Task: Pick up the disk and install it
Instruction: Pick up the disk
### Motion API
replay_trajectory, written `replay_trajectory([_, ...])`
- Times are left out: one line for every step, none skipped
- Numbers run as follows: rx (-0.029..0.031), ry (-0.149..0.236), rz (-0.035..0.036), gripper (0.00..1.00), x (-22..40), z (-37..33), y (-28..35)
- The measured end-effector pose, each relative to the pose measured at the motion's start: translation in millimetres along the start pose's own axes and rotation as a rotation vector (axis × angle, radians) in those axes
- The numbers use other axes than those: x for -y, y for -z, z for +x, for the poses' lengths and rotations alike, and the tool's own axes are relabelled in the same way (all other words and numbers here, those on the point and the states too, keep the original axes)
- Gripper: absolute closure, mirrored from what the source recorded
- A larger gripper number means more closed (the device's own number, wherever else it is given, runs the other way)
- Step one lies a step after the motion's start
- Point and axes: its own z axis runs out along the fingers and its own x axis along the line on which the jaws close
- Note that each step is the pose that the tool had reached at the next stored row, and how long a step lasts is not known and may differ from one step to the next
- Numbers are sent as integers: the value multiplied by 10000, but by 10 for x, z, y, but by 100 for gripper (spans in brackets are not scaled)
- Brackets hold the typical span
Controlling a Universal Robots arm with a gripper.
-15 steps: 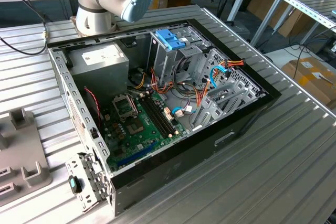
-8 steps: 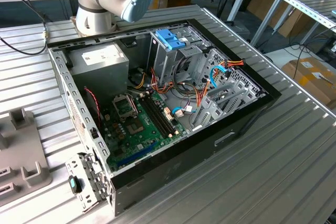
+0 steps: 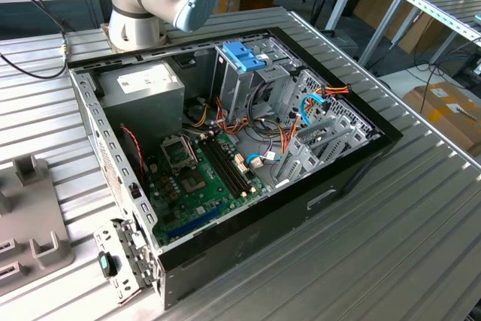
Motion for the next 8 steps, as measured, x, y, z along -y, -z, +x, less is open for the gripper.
replay_trajectory([0,0,0,65,0,1,0])
replay_trajectory([0,0,0,65,0,2,0])
replay_trajectory([1,0,1,65,0,2,0])
replay_trajectory([1,0,2,65,0,2,2])
replay_trajectory([0,0,1,65,0,2,9])
replay_trajectory([0,0,1,65,0,2,16])
replay_trajectory([0,0,1,65,0,2,24])
replay_trajectory([0,0,0,65,1,1,72])
